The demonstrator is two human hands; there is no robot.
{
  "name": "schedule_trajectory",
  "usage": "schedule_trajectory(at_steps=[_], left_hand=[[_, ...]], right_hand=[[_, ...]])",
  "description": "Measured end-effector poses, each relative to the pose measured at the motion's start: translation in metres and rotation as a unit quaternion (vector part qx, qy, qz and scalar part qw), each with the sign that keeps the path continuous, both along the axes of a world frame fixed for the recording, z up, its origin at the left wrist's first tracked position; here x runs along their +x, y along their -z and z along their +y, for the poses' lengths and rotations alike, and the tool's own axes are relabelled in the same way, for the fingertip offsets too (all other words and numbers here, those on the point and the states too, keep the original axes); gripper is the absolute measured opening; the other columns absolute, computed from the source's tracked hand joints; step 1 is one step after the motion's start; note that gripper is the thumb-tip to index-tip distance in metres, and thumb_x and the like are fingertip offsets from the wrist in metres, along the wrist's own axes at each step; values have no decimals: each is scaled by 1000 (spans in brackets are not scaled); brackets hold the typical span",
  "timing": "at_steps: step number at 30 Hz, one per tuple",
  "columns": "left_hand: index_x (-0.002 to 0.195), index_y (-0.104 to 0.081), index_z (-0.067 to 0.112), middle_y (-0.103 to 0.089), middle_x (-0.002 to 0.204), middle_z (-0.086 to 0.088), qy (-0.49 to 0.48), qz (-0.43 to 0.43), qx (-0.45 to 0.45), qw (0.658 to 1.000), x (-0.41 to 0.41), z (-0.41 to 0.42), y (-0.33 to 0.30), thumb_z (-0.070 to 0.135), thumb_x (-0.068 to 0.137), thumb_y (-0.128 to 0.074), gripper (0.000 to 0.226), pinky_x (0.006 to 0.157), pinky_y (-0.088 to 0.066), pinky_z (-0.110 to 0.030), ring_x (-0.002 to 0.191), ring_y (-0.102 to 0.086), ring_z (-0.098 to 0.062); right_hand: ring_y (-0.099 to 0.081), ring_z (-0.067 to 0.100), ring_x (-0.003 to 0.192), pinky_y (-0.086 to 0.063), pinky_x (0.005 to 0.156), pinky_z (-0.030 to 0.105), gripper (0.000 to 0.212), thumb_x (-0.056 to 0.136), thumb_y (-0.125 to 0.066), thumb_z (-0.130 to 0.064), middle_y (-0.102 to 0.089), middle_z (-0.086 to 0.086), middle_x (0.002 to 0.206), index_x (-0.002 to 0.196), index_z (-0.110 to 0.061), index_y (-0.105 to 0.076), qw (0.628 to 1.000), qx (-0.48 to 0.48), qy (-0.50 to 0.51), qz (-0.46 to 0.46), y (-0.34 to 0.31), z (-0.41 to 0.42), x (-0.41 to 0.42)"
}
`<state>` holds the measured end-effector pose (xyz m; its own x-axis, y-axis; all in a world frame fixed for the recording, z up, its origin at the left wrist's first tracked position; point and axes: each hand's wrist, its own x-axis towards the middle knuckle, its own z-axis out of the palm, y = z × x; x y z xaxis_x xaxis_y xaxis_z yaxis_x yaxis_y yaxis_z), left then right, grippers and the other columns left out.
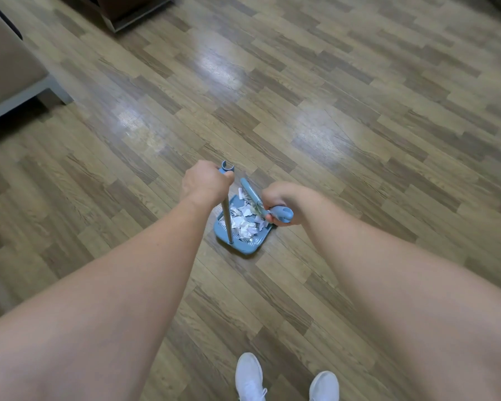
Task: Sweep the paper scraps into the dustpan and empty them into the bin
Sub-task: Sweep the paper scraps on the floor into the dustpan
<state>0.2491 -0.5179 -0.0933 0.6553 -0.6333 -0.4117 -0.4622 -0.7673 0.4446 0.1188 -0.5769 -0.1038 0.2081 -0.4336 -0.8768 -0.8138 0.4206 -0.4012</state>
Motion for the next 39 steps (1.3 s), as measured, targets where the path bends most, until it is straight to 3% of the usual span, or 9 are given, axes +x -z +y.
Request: schedule_trajectory(at_steps=[4,7,12,18,21,24,29,35,39], left_hand=[[75,-58,15,-50,64,-1,10,9,1,1000,-4,6,2,32,88,-54,22,48,-29,-26,65,-49,-23],[74,-56,17,-50,63,0,10,9,2,1000,-3,10,0,32,88,-54,21,49,-29,-26,63,-47,-22],[69,-52,17,-46,59,1,13,14,-9,1000,-1,18,0,30,87,-54,22,48,-28,-27,58,-44,-21],[74,-53,16,-44,61,0,-28,31,-25,999,11,30,-3,29,90,-55,20,52,-30,-28,56,-41,-21],[72,-51,15,-45,62,-2,-40,27,-29,998,15,37,-1,27,89,-54,21,54,-31,-28,58,-41,-24],[72,-51,14,-44,62,-3,-46,9,-25,999,16,43,3,28,89,-55,22,50,-27,-28,57,-40,-23],[71,-52,15,-48,65,-4,-51,1,-22,998,17,41,4,29,88,-54,23,50,-30,-28,62,-46,-25],[72,-53,17,-50,68,-5,-53,13,-17,998,13,37,4,30,86,-53,19,55,-36,-30,60,-46,-24],[73,-52,17,-49,67,-4,-47,37,-12,998,11,38,3,30,86,-53,18,55,-34,-30,60,-45,-25]], right_hand=[[-40,9,16,-35,39,17,29,95,-26,-5,-46,8,65,70,-6,-41,999,13,-10,43,-17,5,-11],[-40,8,17,-35,34,9,25,95,-26,-4,-49,8,64,77,-4,-43,998,7,-36,44,-30,5,-20],[-38,9,16,-33,35,8,26,94,-27,-2,-46,9,63,71,-4,-39,998,-48,-45,24,-43,7,-18],[-47,17,35,-35,32,10,23,93,-28,-1,-48,13,71,75,-1,-42,993,-86,-69,33,-30,5,2],[-45,18,55,-39,46,20,19,93,-38,-2,-49,12,93,103,1,-54,983,-98,-148,35,-21,13,8],[-52,19,44,-36,44,25,26,93,-34,-4,-56,12,76,72,1,-49,965,-102,-220,103,-12,24,8],[-45,18,54,-34,46,26,28,91,-34,-2,-52,7,68,66,-7,-45,926,-118,-338,123,-18,30,9],[-47,14,51,-39,48,24,30,91,-47,-3,-48,4,65,63,-12,-42,937,-88,-327,87,-34,23,11],[-50,18,46,-41,55,25,30,93,-39,-5,-56,6,54,64,-7,-46,921,-74,-356,139,-42,18,10]])
